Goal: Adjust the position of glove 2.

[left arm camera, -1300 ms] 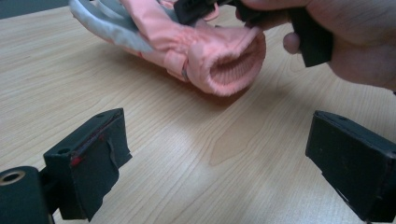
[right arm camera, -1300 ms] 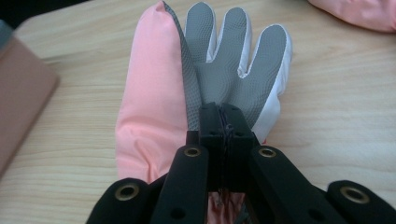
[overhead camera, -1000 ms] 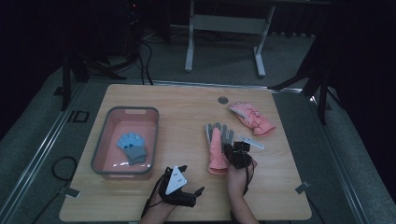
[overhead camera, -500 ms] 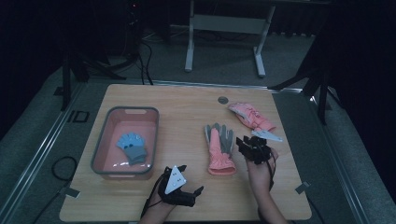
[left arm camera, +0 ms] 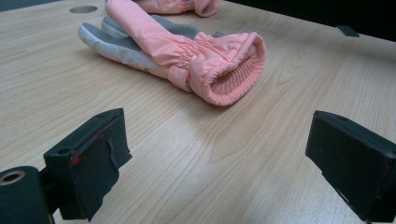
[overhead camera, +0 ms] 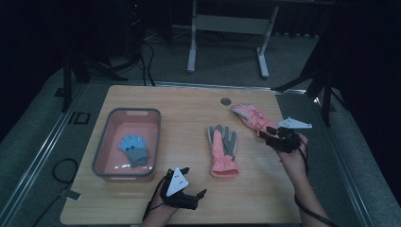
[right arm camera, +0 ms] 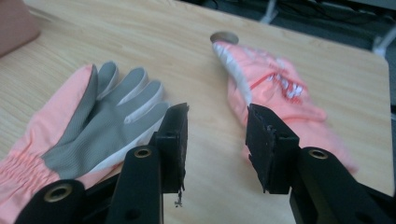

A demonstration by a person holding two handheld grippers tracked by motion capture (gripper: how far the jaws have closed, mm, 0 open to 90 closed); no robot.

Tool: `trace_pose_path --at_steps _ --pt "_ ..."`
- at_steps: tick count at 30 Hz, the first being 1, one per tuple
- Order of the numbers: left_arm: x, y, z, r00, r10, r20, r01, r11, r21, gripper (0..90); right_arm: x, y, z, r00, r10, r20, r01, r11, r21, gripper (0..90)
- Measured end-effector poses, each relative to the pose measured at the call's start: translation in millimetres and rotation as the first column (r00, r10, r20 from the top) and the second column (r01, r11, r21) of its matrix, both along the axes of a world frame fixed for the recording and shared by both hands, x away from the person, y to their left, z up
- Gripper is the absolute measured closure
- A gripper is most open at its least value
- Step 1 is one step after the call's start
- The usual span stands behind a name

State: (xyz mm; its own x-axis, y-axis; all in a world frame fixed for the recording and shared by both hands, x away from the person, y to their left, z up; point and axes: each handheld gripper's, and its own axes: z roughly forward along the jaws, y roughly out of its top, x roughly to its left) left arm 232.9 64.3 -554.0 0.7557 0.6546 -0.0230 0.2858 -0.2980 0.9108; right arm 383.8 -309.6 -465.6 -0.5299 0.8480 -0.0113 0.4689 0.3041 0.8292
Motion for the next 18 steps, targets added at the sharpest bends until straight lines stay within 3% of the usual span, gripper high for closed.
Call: trace_pose_path --at_steps 3,4,5,6,9,10,14,15,16,18 --pt "-0.5 0.4 0.4 1.0 0.006 0.004 -0.006 1.0 -0.004 6.1 8.8 -6.5 3.9 0.9995 -0.027 0.015 0.027 0.9995 -0.016 58.9" --pt "-1.3 1.1 0.5 1.0 0.007 0.003 -0.007 1.0 -0.006 6.1 23.4 -15.5 8.3 0.999 -0.039 0.022 0.039 0.9993 0.0 59.1" --pt "-1.3 1.1 0.5 1.0 0.007 0.003 -0.007 1.0 -0.006 6.1 23.4 -15.5 8.3 0.999 -0.039 0.022 0.039 0.9993 0.0 59.1" --pt "-2.1 1.4 0.4 0.9999 0.011 0.007 -0.011 0.9999 -0.007 6.1 35.6 -21.1 9.5 0.9994 -0.031 0.017 0.031 0.9991 0.028 59.1" --pt "-4.2 2.6 0.5 0.9999 0.007 0.01 -0.006 1.0 -0.006 6.0 48.3 -23.8 8.5 0.9994 -0.03 0.017 0.03 0.9992 0.028 59.1" --pt "-5.7 3.0 0.7 0.9999 0.01 0.014 -0.009 0.9999 -0.011 6.1 61.2 -23.9 5.5 0.9996 -0.02 0.019 0.019 0.9996 0.021 59.0" --pt "-8.5 4.2 2.1 0.9997 0.014 0.02 -0.013 0.9995 -0.027 6.1 85.5 -19.8 -4.6 0.9998 0.008 -0.017 -0.008 1.0 0.005 57.9" --pt "-8.8 4.3 2.4 0.9996 0.015 0.022 -0.015 0.9995 -0.027 6.1 85.5 -19.8 -4.6 0.9998 0.008 -0.017 -0.008 1.0 0.005 57.9" --pt "-9.0 4.7 2.6 0.9996 0.017 0.024 -0.016 0.9995 -0.029 6.1 97.4 -16.3 -12.3 0.999 0.021 -0.039 -0.022 0.9996 -0.02 57.5" --pt "-9.0 5.0 2.6 0.9995 0.017 0.025 -0.016 0.9995 -0.029 6.1 103.1 -14.4 -16.3 0.9982 0.024 -0.055 -0.026 0.999 -0.038 57.3"
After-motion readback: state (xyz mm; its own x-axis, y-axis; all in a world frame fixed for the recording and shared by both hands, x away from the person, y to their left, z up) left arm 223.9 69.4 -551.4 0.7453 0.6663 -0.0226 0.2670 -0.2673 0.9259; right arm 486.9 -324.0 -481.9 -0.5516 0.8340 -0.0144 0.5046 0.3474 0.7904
